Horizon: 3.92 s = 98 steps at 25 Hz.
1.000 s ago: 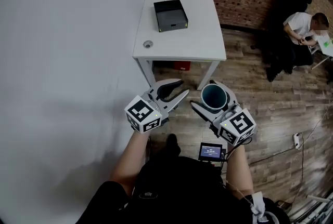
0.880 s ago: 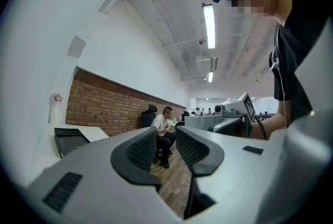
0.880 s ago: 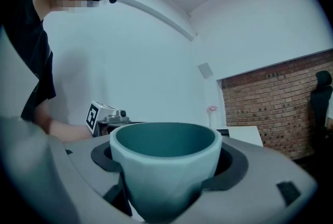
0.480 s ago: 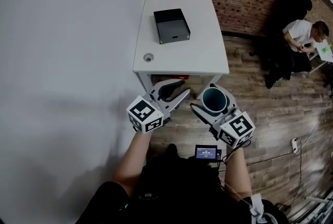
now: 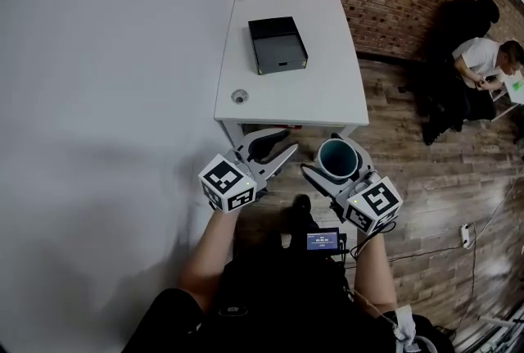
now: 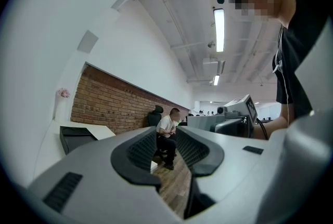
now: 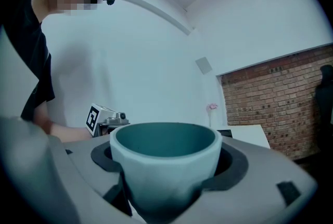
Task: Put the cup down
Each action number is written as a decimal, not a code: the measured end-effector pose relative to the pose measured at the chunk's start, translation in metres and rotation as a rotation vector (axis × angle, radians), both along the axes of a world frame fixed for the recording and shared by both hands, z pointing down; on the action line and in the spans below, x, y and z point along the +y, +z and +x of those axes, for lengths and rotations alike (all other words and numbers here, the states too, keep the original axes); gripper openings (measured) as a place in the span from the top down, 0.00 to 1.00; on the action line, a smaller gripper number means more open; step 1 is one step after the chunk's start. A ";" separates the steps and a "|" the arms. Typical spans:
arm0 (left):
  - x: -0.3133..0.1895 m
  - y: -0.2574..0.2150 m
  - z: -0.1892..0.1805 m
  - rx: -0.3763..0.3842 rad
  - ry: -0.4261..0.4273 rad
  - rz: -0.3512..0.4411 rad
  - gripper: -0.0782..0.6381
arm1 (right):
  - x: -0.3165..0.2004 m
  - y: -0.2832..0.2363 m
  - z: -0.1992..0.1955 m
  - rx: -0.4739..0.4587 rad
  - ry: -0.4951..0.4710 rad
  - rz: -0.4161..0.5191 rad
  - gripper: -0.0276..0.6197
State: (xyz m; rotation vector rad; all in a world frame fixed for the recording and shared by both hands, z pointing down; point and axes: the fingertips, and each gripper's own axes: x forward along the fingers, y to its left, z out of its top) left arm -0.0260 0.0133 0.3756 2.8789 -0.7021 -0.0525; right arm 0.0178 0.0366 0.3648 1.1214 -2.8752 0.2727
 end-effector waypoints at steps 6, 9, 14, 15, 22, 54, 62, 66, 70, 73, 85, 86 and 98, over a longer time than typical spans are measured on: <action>-0.013 0.009 -0.007 -0.008 -0.022 -0.002 0.72 | -0.019 0.007 -0.003 -0.003 -0.016 0.003 0.31; -0.022 0.012 -0.009 -0.011 -0.036 -0.006 0.72 | -0.030 0.008 -0.005 -0.005 -0.036 0.002 0.31; -0.040 0.017 -0.005 -0.010 -0.044 -0.012 0.72 | -0.053 0.011 -0.003 -0.012 -0.057 0.002 0.31; -0.044 0.018 -0.004 -0.014 -0.042 -0.013 0.72 | -0.058 0.012 -0.003 -0.013 -0.061 0.000 0.31; -0.086 0.022 0.007 -0.025 -0.051 -0.021 0.72 | -0.103 0.019 0.010 -0.029 -0.075 -0.016 0.31; -0.261 0.030 0.078 -0.090 -0.114 -0.078 0.73 | -0.291 0.026 0.080 -0.081 -0.158 -0.050 0.31; -0.266 0.032 0.071 -0.098 -0.137 -0.088 0.75 | -0.297 0.028 0.075 -0.091 -0.177 -0.059 0.31; -0.263 0.031 0.068 -0.089 -0.119 -0.083 0.76 | -0.297 0.029 0.068 -0.089 -0.183 -0.063 0.31; -0.262 0.029 0.068 -0.079 -0.099 -0.072 0.76 | -0.297 0.030 0.064 -0.084 -0.177 -0.067 0.31; -0.262 0.031 0.065 -0.069 -0.100 -0.072 0.76 | -0.295 0.034 0.062 -0.076 -0.177 -0.069 0.31; -0.285 0.026 0.033 -0.040 -0.144 -0.049 0.74 | -0.322 0.033 0.026 -0.036 -0.216 -0.042 0.31; -0.289 0.026 0.029 -0.040 -0.150 -0.048 0.74 | -0.327 0.034 0.022 -0.034 -0.221 -0.041 0.31; -0.333 0.042 -0.023 -0.022 -0.285 -0.065 0.68 | -0.395 0.053 -0.018 -0.043 -0.252 -0.040 0.31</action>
